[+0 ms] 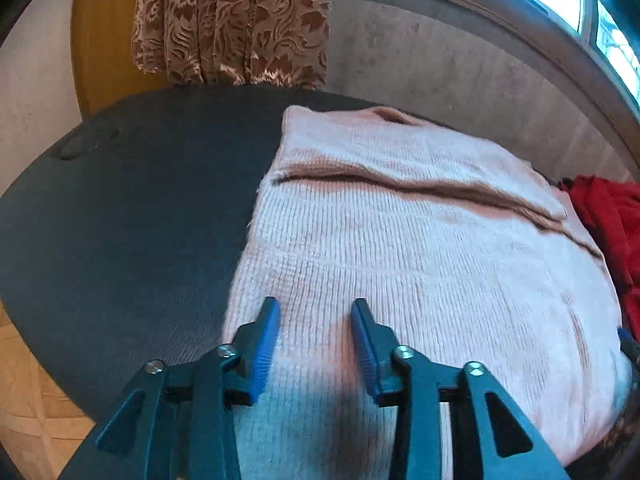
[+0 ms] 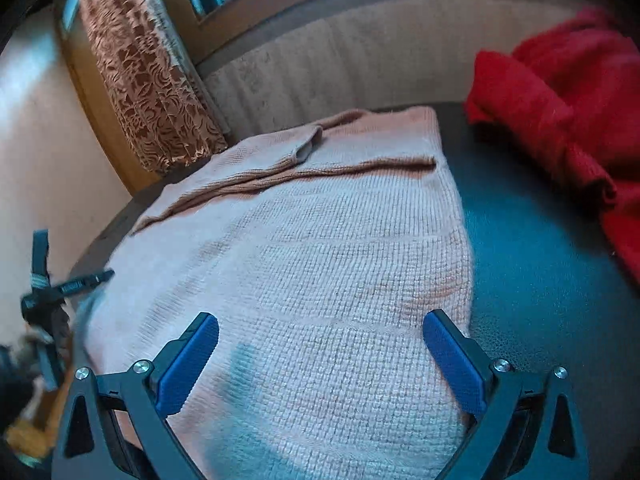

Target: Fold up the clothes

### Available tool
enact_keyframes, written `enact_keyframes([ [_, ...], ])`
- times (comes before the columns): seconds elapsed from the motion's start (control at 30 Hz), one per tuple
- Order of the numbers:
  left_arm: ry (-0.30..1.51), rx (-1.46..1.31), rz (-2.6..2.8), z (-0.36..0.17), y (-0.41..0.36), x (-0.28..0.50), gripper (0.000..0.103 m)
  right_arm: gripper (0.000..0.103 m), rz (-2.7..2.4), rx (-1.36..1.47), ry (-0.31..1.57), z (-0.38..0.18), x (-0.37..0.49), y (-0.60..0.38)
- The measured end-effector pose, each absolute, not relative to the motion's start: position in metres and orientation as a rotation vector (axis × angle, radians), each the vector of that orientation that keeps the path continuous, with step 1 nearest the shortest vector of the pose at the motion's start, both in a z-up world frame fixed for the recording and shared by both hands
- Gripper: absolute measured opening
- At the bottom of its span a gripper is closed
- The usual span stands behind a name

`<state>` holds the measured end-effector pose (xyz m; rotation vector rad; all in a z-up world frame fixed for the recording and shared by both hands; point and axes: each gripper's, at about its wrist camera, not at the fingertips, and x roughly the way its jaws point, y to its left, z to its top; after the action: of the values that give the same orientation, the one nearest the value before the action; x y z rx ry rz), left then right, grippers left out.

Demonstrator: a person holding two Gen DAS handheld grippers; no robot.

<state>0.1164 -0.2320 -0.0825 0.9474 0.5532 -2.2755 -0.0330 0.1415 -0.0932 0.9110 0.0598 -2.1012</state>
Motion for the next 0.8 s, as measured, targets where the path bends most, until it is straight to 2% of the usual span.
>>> enact_keyframes([
  [0.07,0.54,0.914,-2.281,-0.084,-0.233,0.114,0.046,0.103,-2.133,0.86,0.14,-0.097,-0.023,0.138],
  [0.17,0.618,0.893,-2.301,-0.078,-0.235,0.139,0.047,0.103,-2.168,0.813,0.254,-0.101,-0.013,0.13],
  [0.4,0.824,0.866,-2.338,-0.063,-0.239,0.208,0.048,0.103,-2.141,0.849,0.213,-0.094,-0.013,0.137],
  [0.6,0.848,1.066,-2.32,-0.093,-0.226,0.248,0.048,0.103,-2.118,0.879,0.178,-0.088,-0.014,0.142],
  [0.67,0.911,1.107,-2.317,-0.107,-0.223,0.252,0.049,0.103,-2.108,0.89,0.161,-0.086,-0.014,0.145],
  [0.8,1.019,1.134,-2.321,-0.125,-0.217,0.251,0.049,0.103,-2.077,0.915,0.008,-0.068,-0.012,0.187],
])
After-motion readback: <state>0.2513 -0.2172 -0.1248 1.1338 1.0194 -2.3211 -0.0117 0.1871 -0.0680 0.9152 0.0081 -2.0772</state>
